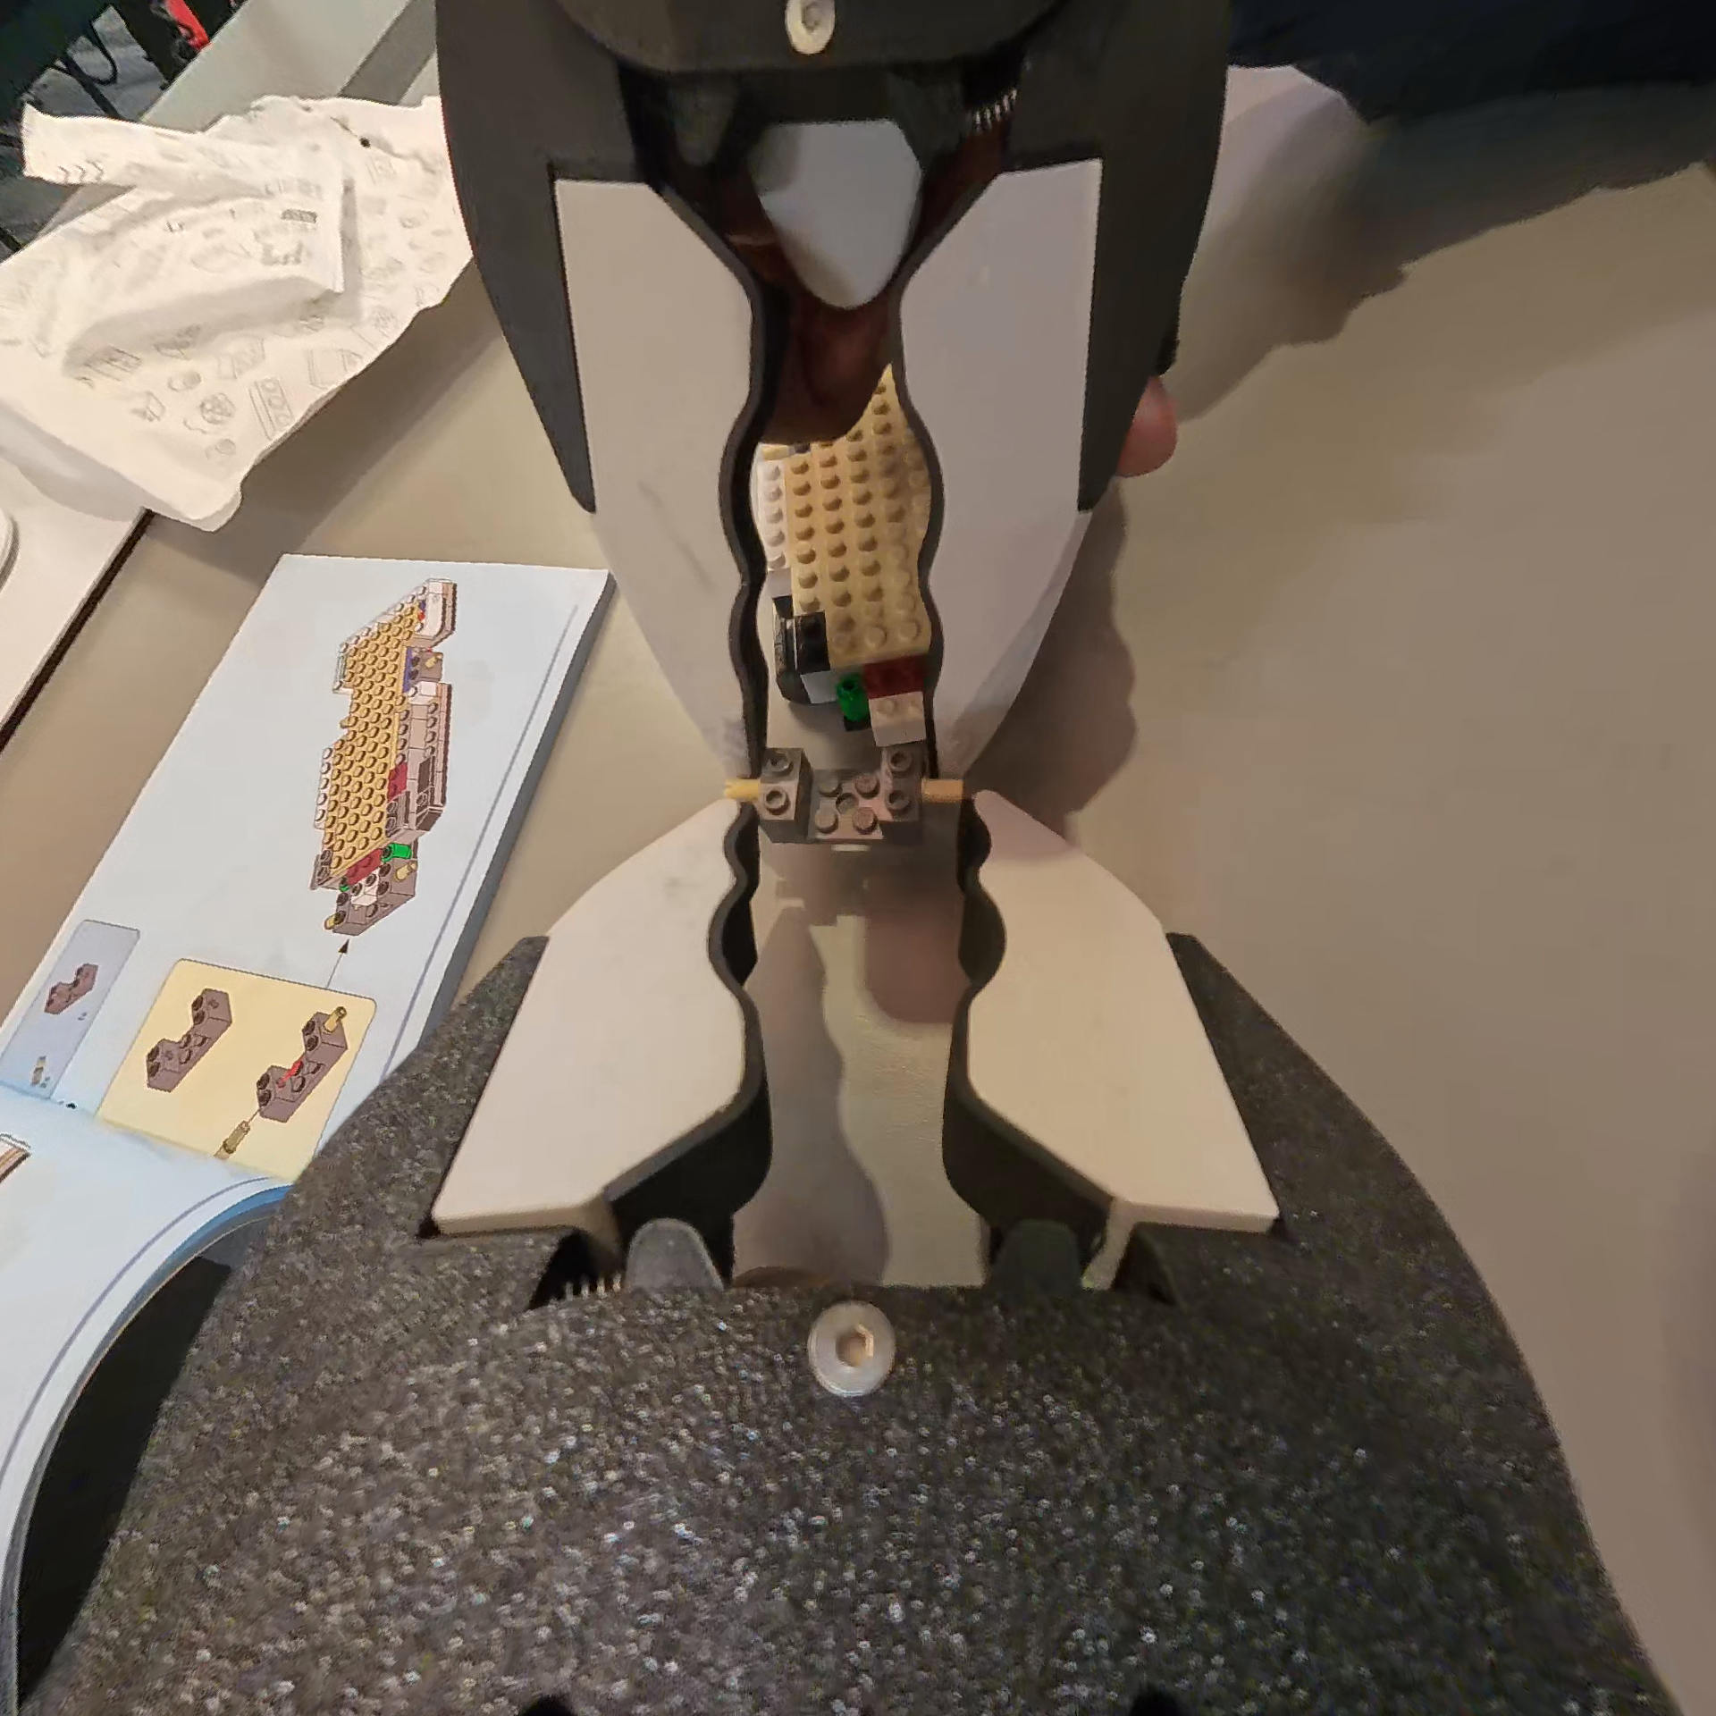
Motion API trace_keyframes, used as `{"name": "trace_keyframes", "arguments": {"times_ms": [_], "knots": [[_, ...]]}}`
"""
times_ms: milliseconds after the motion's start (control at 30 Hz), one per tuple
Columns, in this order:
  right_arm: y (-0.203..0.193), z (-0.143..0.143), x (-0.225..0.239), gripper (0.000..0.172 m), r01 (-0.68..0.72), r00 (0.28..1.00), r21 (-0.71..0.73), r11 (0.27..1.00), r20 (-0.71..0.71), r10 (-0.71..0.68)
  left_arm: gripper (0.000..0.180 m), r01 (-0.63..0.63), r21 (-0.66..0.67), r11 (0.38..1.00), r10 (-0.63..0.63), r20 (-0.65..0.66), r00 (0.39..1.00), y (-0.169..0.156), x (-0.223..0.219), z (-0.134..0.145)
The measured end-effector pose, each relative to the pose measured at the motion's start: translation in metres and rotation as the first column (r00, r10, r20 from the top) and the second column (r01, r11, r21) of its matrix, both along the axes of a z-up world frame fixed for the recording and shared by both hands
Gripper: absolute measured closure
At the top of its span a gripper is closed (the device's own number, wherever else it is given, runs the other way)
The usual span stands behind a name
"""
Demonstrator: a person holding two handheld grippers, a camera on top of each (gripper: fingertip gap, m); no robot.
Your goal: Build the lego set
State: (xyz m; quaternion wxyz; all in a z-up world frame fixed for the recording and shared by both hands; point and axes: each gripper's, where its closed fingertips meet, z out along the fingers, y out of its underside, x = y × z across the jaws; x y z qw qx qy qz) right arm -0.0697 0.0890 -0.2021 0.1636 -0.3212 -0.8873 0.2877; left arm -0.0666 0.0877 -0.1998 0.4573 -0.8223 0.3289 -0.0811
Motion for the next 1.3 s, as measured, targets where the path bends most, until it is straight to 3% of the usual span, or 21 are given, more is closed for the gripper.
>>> {"name": "trace_keyframes", "arguments": {"times_ms": [1100,1167,1300], "knots": [[-0.007,0.018,0.004,0.138,-0.072,0.995,-0.095,0.993,-0.072,0.065,0.147,0.045,0.033,0.998,-0.049,0.152,0.987,-0.005,0.002,0.016],[-0.001,0.016,0.008,0.13,-0.07,0.997,-0.078,0.994,-0.04,0.067,0.147,0.021,0.031,0.999,-0.026,0.153,0.988,-0.003,-0.001,0.016],[0.031,0.001,0.021,0.109,-0.05,0.998,0.089,0.995,0.043,0.047,0.147,0.001,0.019,1.0,-0.003,0.146,0.989,-0.003,-0.006,0.014]]}}
